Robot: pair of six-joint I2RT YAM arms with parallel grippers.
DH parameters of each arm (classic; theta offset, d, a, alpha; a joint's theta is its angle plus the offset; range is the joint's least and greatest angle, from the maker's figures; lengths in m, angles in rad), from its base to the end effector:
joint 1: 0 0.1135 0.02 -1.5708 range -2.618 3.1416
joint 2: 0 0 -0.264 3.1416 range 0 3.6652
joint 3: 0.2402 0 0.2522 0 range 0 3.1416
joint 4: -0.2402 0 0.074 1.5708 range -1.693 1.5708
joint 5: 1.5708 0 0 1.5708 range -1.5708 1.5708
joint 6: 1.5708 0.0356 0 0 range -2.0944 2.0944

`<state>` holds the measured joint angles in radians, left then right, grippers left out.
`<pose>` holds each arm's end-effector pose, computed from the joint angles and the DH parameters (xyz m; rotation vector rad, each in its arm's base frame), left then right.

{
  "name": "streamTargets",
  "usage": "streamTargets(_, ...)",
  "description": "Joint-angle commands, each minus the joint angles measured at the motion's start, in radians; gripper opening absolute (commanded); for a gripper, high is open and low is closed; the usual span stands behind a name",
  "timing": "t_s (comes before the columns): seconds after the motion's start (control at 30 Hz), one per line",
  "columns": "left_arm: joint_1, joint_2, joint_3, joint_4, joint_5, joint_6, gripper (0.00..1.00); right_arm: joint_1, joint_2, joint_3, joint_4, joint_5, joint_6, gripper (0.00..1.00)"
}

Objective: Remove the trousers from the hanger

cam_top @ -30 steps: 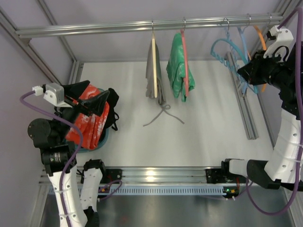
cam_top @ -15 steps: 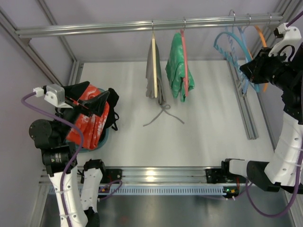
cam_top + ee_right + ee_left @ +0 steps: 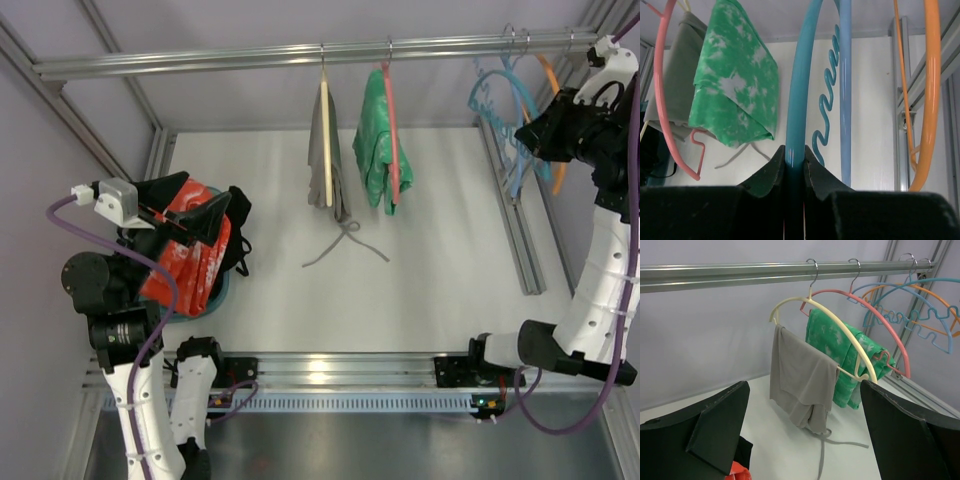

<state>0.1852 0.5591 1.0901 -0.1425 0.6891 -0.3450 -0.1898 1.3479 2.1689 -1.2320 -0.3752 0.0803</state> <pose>0.0739 -0.0092 0.4678 0.2896 1.2602 -0.5435 0.1821 -0.0217 0.5483 0.0223 1.9635 0.2995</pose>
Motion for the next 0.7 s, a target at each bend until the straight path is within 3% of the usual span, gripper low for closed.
streamTargets(0.0,0.002,0.018,-0.002,0.011,-0.005,0.003,0.98,-0.034,-0.018,-0.061,0.101,-0.066,0.000,0.00)
streamTargets(0.3,0.002,0.047,0.025,-0.101,-0.011,0.055,0.98,-0.042,-0.136,-0.339,0.161,-0.114,0.012,0.02)
streamTargets(0.43,0.002,0.076,0.042,-0.211,-0.019,0.078,0.98,-0.040,-0.190,-0.388,0.167,-0.076,0.001,0.17)
streamTargets(0.53,0.002,0.113,0.060,-0.284,-0.022,0.107,0.98,-0.042,-0.230,-0.425,0.178,-0.039,-0.020,0.20)
streamTargets(0.67,0.002,0.150,0.067,-0.408,-0.043,0.176,0.98,-0.042,-0.288,-0.494,0.184,-0.011,-0.047,0.39)
